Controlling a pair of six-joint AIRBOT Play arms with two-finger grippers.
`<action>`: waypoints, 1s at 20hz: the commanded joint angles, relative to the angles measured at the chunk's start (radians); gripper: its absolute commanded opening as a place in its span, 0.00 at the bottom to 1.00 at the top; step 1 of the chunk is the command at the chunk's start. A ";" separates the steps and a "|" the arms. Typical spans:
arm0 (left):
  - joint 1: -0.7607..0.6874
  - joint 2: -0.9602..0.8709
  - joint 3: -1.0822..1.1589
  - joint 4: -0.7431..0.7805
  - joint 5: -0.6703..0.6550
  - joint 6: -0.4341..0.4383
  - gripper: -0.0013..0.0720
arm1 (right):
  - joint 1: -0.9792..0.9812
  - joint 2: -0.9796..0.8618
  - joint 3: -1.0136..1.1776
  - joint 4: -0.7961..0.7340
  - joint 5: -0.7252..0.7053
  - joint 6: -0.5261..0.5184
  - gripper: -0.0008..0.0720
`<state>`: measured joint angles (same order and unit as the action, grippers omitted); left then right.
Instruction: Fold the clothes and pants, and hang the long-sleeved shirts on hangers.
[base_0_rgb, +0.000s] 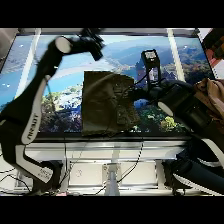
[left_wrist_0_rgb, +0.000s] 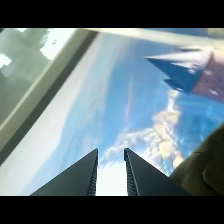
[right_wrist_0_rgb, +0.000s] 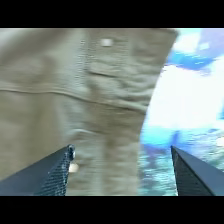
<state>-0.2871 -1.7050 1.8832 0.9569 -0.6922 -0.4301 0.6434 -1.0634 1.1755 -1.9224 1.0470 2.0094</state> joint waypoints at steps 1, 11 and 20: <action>0.116 0.086 0.000 0.001 -0.064 -0.343 0.30 | -0.086 -0.005 0.000 -0.008 -0.005 -0.210 0.85; 0.383 -0.004 -0.023 0.004 -0.811 -0.866 0.71 | -0.238 -0.230 0.000 0.135 -0.098 -0.322 0.54; 0.358 -0.244 -0.147 -0.167 -0.796 -0.910 0.71 | -0.325 -0.313 0.000 0.381 -0.157 -0.505 0.55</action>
<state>0.0761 -1.8721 1.7580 0.8959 -1.4776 -1.3258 0.3305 -1.3647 1.1755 -1.5978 0.9279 1.5604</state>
